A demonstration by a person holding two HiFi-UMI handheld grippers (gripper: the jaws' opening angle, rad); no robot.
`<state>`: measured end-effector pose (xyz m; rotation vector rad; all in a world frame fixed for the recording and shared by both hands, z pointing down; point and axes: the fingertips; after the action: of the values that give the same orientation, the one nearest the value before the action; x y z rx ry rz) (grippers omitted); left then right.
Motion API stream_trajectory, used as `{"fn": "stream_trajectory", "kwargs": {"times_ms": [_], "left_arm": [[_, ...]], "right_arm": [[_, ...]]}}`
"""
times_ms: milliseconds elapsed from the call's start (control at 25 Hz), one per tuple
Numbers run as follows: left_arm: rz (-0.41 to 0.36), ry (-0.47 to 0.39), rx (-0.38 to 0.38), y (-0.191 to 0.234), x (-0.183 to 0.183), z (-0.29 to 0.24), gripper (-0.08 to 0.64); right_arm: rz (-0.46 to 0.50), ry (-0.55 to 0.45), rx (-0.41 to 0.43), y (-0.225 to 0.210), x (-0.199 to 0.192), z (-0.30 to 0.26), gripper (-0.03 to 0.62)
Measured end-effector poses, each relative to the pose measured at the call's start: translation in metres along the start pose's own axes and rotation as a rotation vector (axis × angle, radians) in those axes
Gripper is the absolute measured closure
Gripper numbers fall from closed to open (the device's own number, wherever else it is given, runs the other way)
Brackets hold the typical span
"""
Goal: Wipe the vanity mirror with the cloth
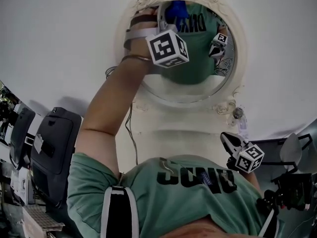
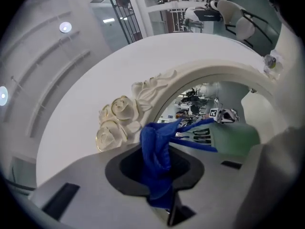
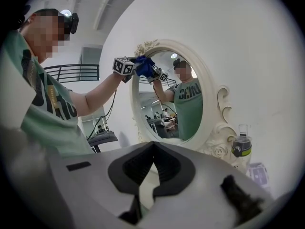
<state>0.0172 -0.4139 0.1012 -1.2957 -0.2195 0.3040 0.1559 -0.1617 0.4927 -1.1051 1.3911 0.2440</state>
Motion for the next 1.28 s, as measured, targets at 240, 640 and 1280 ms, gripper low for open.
{"fn": "stream_trajectory", "kwargs": {"times_ms": [240,640,1280], "left_arm": [[0.035,0.016,0.034,-0.003,-0.005,-0.008,0.472],[-0.004,-0.008,0.087,-0.029,-0.007,-0.003,0.48],[-0.238,-0.103,-0.396,-0.41,-0.008,0.11,0.476]], "right_arm": [[-0.007,0.0,-0.009,0.002,0.0,0.003,0.584],[0.002,0.025,0.003,0.008,-0.005,-0.004,0.584],[-0.018,0.043,-0.038,-0.007,-0.016,0.012,0.584]]}}
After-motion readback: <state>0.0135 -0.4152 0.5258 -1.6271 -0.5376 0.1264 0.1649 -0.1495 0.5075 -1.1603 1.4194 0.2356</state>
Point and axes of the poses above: the fingertips, and each gripper's own axes: z backward along the fingers, y to its left, x out of its top, and after that the axes turned 10 degrees about -z, right-handed
